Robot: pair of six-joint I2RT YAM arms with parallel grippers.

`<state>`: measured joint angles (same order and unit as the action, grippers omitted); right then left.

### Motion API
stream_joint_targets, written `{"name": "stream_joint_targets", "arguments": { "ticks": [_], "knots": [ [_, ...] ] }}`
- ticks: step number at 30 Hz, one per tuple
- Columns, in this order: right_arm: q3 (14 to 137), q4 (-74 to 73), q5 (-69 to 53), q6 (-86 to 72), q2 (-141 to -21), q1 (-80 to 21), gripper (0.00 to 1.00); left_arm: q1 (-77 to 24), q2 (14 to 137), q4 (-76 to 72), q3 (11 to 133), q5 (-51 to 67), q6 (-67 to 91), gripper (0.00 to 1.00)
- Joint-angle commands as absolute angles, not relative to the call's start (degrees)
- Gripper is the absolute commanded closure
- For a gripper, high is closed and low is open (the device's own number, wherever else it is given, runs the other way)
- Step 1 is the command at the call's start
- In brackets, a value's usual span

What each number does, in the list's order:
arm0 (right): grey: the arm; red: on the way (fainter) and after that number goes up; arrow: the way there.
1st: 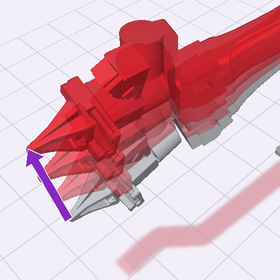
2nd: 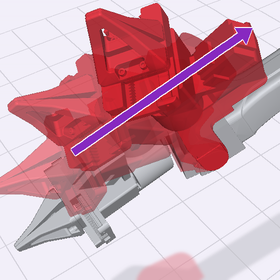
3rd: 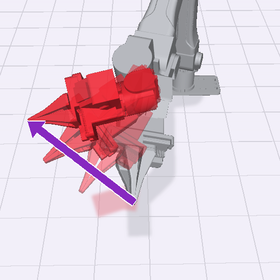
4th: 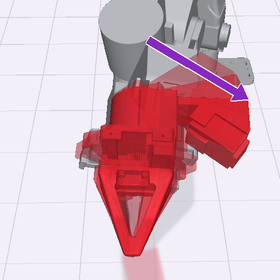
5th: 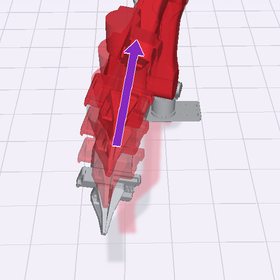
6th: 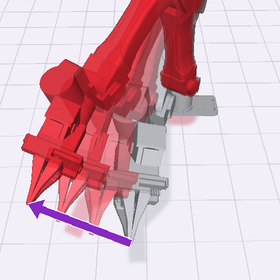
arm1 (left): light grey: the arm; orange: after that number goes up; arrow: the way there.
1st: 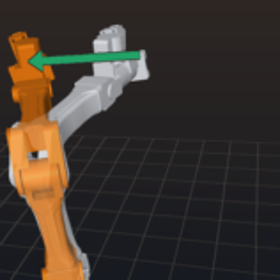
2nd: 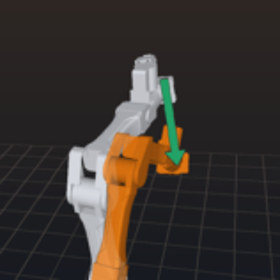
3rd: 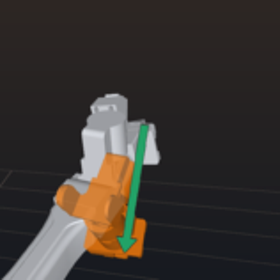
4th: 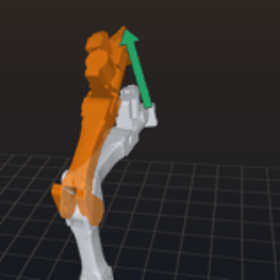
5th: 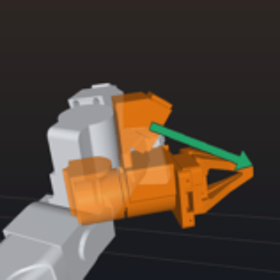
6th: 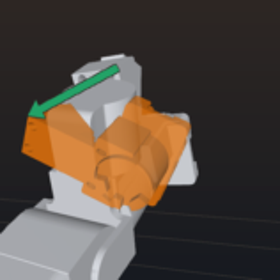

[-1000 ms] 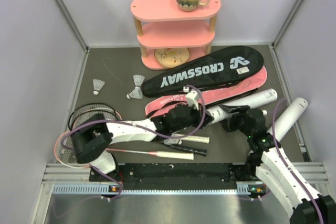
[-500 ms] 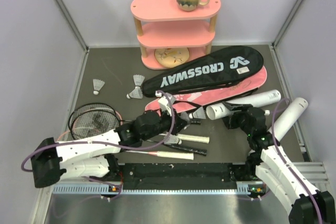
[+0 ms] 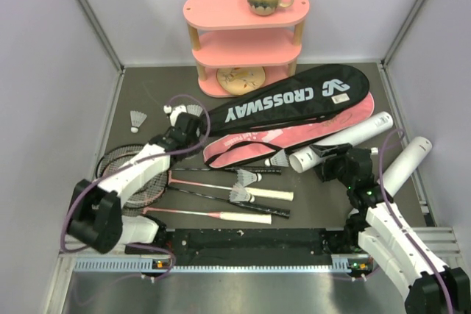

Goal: Pack up the badminton gear
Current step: Place the lid at the center of the board, then pick up the shuttlecock at the center of the board.

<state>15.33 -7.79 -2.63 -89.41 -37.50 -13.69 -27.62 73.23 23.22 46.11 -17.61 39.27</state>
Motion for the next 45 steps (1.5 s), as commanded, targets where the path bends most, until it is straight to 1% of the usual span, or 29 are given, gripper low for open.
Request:
{"name": "stream_joint_targets", "arguments": {
  "ticks": [1,3,6,7,10,13,14,16,17,18,19,20,21,22,24,25,28,30,32,36,37,40,41,43,44,45],
  "knots": [
    [17.8,-6.2,-0.7,-86.5,-35.6,-13.4,0.74,-22.3,80.6,23.6,51.4,-15.9,37.1,1.0],
    [17.8,-6.2,-0.6,-86.6,-35.2,-13.4,0.74,-20.5,84.6,25.3,53.9,-14.4,37.0,1.0],
    [17.7,-6.2,-0.7,-86.9,-35.2,-13.5,0.74,-19.0,87.3,25.1,55.6,-11.2,36.5,1.0],
    [17.6,-6.2,-0.8,-87.0,-35.2,-13.5,0.74,-18.5,87.4,25.0,55.9,-10.7,36.5,0.92],
    [17.7,-6.1,-1.4,-87.5,-35.2,-13.4,0.74,-17.7,86.9,24.3,56.2,-11.2,36.8,0.8],
    [18.1,-6.1,-1.8,-87.7,-35.2,-13.5,0.74,-17.3,86.1,23.9,55.5,-11.1,37.4,0.79],
    [18.2,-6.0,-1.8,-87.7,-35.2,-13.5,0.74,-17.2,86.0,23.9,55.3,-11.1,37.4,0.69],
    [18.2,-6.1,-1.8,-87.8,-35.2,-13.4,0.74,-17.2,84.7,25.3,54.5,-9.9,37.2,0.54],
    [18.1,-6.1,-1.8,-87.7,-35.1,-13.5,0.74,-17.3,84.1,26.2,54.9,-8.4,36.8,0.49],
    [18.0,-6.1,-1.8,-87.3,-35.1,-13.5,0.74,-17.8,82.0,25.9,54.2,-2.2,34.0,0.46],
    [18.0,-6.1,-1.6,-86.9,-35.1,-13.4,0.74,-19.7,80.5,23.6,53.4,2.5,32.0,0.46],
    [18.1,-6.1,-1.5,-85.7,-35.2,-13.5,0.74,-21.8,78.9,23.3,52.4,4.6,30.9,0.41],
    [18.3,-6.1,-1.5,-84.9,-35.3,-13.5,0.74,-24.7,75.8,23.6,51.2,5.4,29.1,0.39],
    [18.5,-6.0,-1.6,-83.9,-35.5,-13.5,0.74,-31.4,74.2,24.4,51.1,5.1,28.3,0.36],
    [19.5,-6.0,-1.9,-80.5,-35.5,-13.5,0.74,-37.1,70.2,25.8,49.1,6.4,27.7,0.33],
    [19.7,-6.2,-1.9,-79.7,-35.5,-13.5,0.74,-40.6,69.1,25.8,48.1,8.2,28.1,0.32],
    [18.7,-6.4,-1.8,-80.0,-34.8,-13.5,0.74,-44.6,65.8,26.5,44.2,7.8,31.1,0.33],
    [18.5,-6.4,-2.0,-81.3,-34.8,-13.5,0.74,-46.4,64.8,22.9,40.7,9.7,32.9,0.33],
    [18.5,-6.2,-2.3,-82.2,-34.8,-13.4,0.74,-47.5,66.3,21.4,39.6,11.3,34.5,0.34],
    [18.8,-6.2,-2.8,-83.0,-34.5,-13.5,0.74,-50.8,70.5,20.9,41.0,9.6,34.8,0.37],
    [18.7,-6.2,-2.9,-83.3,-34.5,-13.5,0.74,-51.1,71.4,21.1,41.3,9.7,34.8,0.42],
    [18.4,-6.1,-3.3,-84.5,-34.1,-13.5,0.73,-51.5,73.6,19.9,41.1,9.6,35.5,0.49],
    [18.2,-6.2,-3.3,-85.2,-33.8,-13.5,0.73,-51.6,73.6,18.8,40.2,10.1,35.9,0.56],
    [17.6,-6.2,-3.3,-86.1,-33.6,-13.4,0.73,-51.6,73.3,17.4,39.8,10.9,36.0,0.67],
    [17.3,-6.2,-3.3,-87.5,-33.6,-13.5,0.73,-51.7,72.3,17.8,40.2,10.4,35.9,0.84],
    [17.1,-6.2,-3.3,-88.5,-33.7,-13.4,0.73,-51.9,71.4,18.0,40.3,9.7,36.1,0.88]
  ]
}}
